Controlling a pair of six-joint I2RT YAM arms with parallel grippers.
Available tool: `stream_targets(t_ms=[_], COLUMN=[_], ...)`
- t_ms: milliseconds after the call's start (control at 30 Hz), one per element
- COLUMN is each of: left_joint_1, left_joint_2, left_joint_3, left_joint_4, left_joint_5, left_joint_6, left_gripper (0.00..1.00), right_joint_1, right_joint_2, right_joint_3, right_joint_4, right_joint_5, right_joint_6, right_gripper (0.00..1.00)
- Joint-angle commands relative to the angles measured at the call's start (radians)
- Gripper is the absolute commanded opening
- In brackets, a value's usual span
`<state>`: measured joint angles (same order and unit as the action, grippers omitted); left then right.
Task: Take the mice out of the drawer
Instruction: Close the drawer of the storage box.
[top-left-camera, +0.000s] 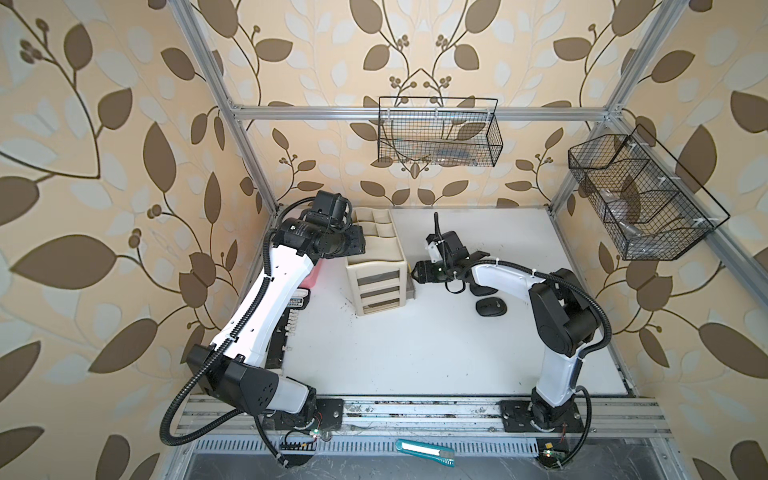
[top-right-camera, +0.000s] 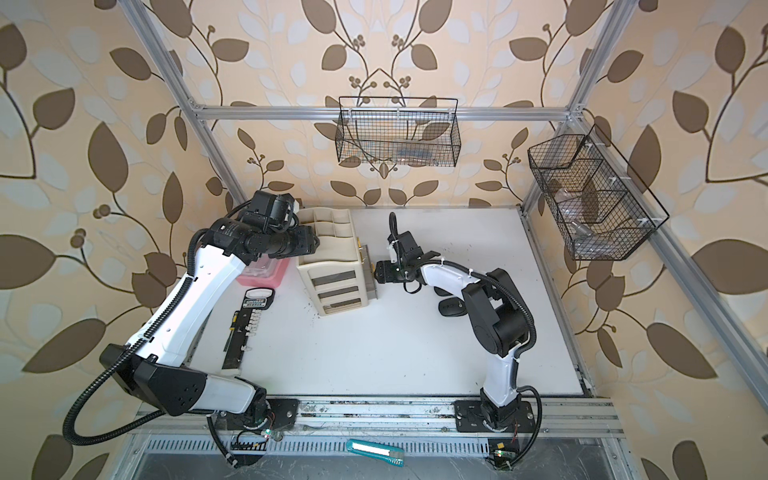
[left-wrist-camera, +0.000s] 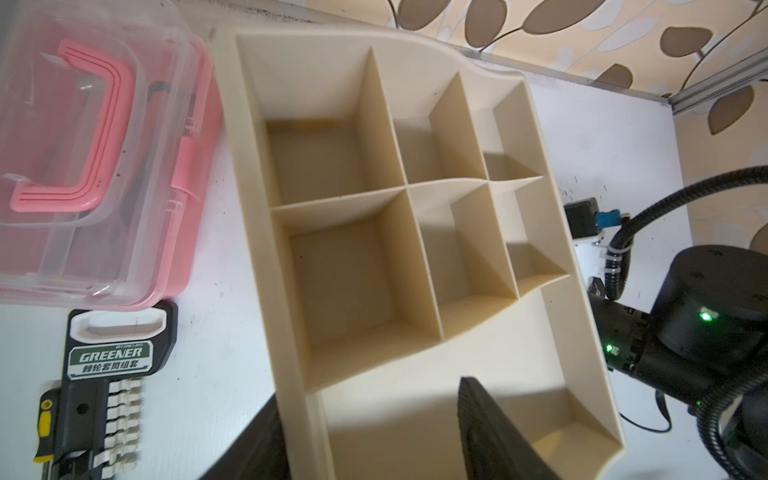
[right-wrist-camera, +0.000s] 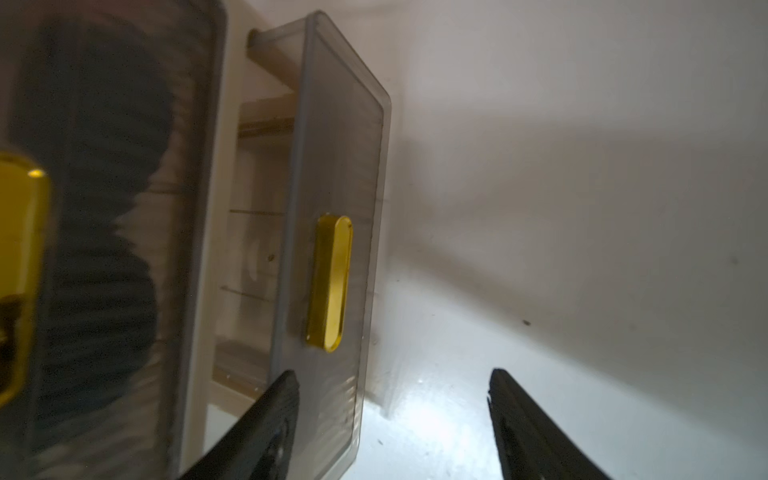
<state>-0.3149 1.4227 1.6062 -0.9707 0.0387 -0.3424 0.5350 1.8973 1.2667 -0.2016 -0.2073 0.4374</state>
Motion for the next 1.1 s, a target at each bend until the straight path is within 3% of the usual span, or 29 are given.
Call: stream_targets(t_ms=[0,167,300,533,800,1067], left_joint_1=[0.008,0.015,0.026,0.067,0.075,0.075], left_joint_2=[0.008,0.048,0.054,0.055,0.053,0.053], left_joint_3=[0.002,0.020,0.026,0.030,0.023,0.043], left_joint_4=[0.034,0.050,0.053,0.046,0.066,0.043], left_joint_5=[0.096,0.139,0.151,0.136,0.187,0.186], left_joint_6=[0.048,0.063,0.077,0.080,0.085,0.112], left_gripper=[0.60,0.59,0.59,0.62,0.62,0.63], right_joint_1=[0.020,0.065,0.093,0.150,0.131,0.015], right_joint_2=[-0.014,-0.023,-0.086,-0.142,-0.270,-0.312], right_joint_3=[-0.021,-0.104,-0.254,-0.324,-0.330,-0.432], right_joint_4=[0.092,0.191,0.378,0.468,0.321,0.286], right_joint_5=[-0.027,-0.028,-0.048,-0.040,0.020,0.031], right_joint_6=[0.039,0.132,0.256,0.373,0.348,0.367], right_gripper=[0.73,0.73,0.70,0.70,0.72,0.67])
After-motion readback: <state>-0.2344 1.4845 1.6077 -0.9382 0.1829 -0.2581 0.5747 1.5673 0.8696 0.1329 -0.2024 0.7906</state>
